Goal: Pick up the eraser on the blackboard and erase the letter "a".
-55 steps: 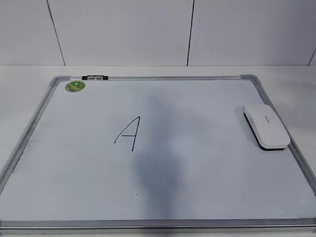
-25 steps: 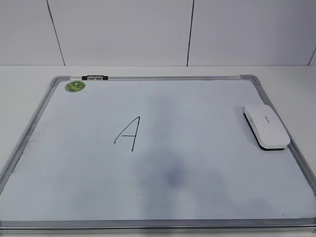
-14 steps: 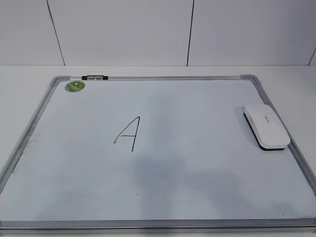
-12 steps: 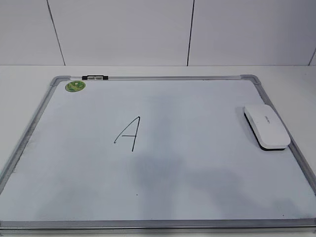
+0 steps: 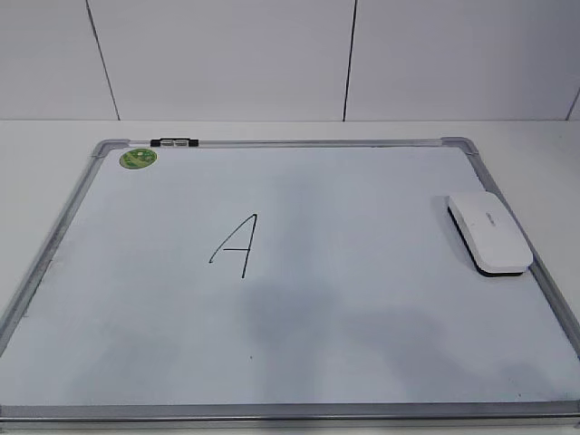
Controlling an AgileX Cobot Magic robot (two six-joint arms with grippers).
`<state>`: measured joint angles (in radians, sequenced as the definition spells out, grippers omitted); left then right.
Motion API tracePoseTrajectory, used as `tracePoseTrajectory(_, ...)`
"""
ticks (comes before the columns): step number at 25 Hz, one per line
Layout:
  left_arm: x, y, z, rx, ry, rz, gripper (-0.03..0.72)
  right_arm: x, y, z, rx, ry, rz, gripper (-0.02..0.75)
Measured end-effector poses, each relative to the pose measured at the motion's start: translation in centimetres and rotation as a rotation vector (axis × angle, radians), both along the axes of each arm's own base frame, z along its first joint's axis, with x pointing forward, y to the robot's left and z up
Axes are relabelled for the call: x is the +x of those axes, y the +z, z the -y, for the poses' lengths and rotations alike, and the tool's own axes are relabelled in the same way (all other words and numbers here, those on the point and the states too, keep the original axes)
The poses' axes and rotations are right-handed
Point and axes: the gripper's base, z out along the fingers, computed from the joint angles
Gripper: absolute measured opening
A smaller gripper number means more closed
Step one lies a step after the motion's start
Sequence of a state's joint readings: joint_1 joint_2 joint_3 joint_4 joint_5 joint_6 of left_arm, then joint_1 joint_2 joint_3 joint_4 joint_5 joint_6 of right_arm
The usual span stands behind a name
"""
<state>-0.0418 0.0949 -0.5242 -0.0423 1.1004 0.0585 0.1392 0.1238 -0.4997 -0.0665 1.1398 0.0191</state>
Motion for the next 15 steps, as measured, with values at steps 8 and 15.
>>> tracePoseTrajectory(8, 0.0, 0.0, 0.0, 0.0, 0.0, 0.0, 0.244, -0.1, 0.0, 0.0, 0.001, 0.0, 0.006, 0.56)
tracePoseTrajectory(15, -1.1, 0.0, -0.1, -0.002, 0.001, 0.071, 0.24, -1.2, 0.0, 0.2, 0.009, -0.001, 0.084, 0.56)
